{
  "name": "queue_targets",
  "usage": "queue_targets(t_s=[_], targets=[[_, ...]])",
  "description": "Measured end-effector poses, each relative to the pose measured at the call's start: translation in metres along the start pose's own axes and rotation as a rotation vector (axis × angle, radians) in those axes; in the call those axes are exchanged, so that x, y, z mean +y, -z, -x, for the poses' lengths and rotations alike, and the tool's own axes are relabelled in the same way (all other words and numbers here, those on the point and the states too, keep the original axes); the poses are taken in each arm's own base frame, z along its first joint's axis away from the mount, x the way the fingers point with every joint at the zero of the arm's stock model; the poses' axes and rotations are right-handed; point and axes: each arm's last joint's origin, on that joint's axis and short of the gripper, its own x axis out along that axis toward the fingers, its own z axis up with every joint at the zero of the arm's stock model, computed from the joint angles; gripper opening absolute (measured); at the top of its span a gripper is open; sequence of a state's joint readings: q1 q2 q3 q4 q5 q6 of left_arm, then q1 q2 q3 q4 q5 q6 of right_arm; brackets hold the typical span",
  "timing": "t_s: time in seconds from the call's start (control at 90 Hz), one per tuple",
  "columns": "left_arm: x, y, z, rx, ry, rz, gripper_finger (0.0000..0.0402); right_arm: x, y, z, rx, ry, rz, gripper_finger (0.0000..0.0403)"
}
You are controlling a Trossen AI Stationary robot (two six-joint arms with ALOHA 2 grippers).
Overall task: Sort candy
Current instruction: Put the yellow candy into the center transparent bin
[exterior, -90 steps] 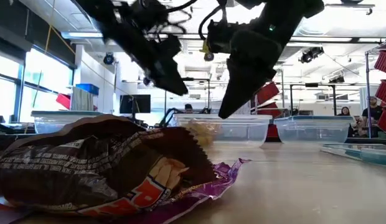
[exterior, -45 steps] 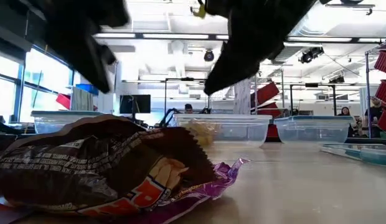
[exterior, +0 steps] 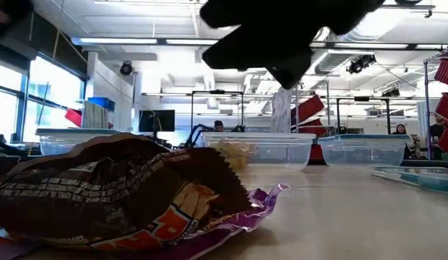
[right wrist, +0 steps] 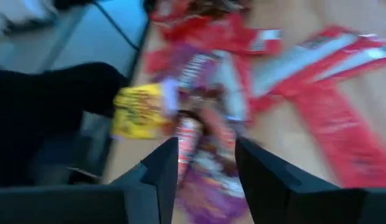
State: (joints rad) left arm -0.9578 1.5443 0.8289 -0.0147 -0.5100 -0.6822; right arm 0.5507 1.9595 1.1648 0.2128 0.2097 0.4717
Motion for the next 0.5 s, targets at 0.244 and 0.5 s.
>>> queue_targets(t_s=[0.244, 0.5], targets=[[-0.018, 0.041, -0.018, 0.040, -0.030, 0.056, 0.0117, 0.019, 0.013, -0.013, -0.018, -0.006, -0.065, 0.0130], [-0.032, 0.061, -0.027, 0.003, -0.001, 0.094, 0.0117, 0.047, -0.010, -0.035, -0.014, 0.011, -0.033, 0.0130]])
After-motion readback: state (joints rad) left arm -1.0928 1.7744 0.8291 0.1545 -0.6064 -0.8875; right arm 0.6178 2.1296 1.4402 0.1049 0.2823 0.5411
